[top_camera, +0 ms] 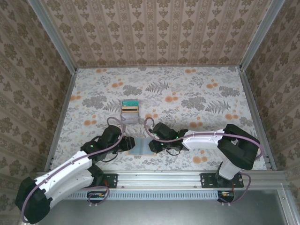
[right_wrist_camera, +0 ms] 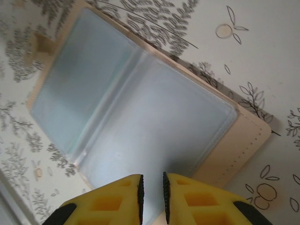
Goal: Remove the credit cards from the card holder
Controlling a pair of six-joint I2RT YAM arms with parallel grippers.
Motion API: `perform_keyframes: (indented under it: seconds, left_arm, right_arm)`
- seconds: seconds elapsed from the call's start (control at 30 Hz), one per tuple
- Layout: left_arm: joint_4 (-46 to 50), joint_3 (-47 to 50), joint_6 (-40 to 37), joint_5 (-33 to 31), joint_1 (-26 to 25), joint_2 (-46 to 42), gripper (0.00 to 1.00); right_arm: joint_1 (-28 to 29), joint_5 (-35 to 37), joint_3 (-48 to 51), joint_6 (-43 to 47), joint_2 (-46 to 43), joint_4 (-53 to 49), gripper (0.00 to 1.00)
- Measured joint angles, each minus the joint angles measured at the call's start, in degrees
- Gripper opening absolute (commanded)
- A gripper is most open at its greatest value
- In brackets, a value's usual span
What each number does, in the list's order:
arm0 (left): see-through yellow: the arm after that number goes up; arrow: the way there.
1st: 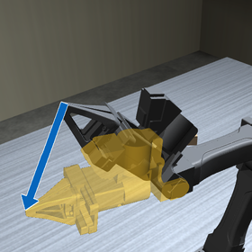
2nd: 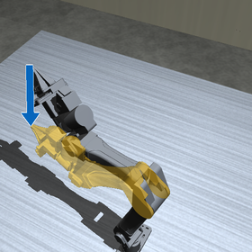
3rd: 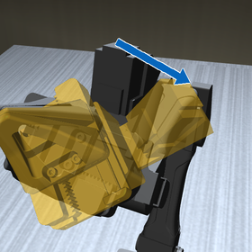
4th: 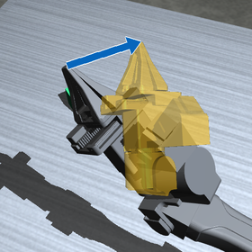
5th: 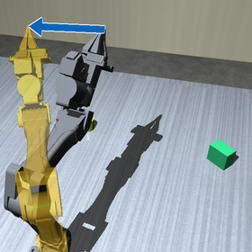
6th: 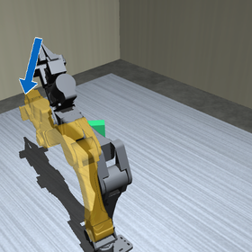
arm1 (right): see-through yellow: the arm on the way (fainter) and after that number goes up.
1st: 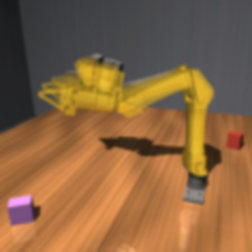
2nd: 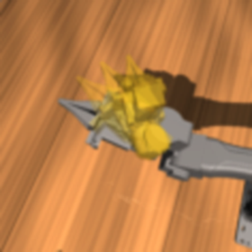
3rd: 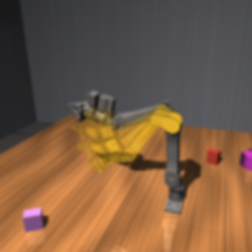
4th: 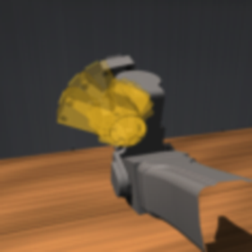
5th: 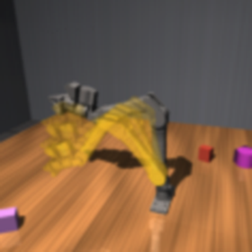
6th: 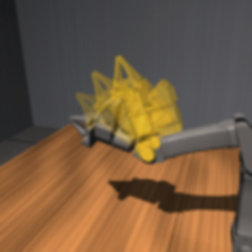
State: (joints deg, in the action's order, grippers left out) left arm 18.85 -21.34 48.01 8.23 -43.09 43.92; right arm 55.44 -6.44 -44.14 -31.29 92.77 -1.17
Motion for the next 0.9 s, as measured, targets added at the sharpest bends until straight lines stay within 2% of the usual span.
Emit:
perform_keyframes:
  seconds: [0.37,0.9]
  left_arm:
    - [-5.86,2.14,2.16,1.09,-3.52,6.29,0.32]
    - [-6.49,2.14,2.38,-1.38,-3.82,11.76,0.33]
  right_arm:
    - [-4.35,0.13,1.77,1.09,0.57,0.22,0.22]
    - [-4.68,-0.5,2.25,1.07,0.57,1.27,0.23]
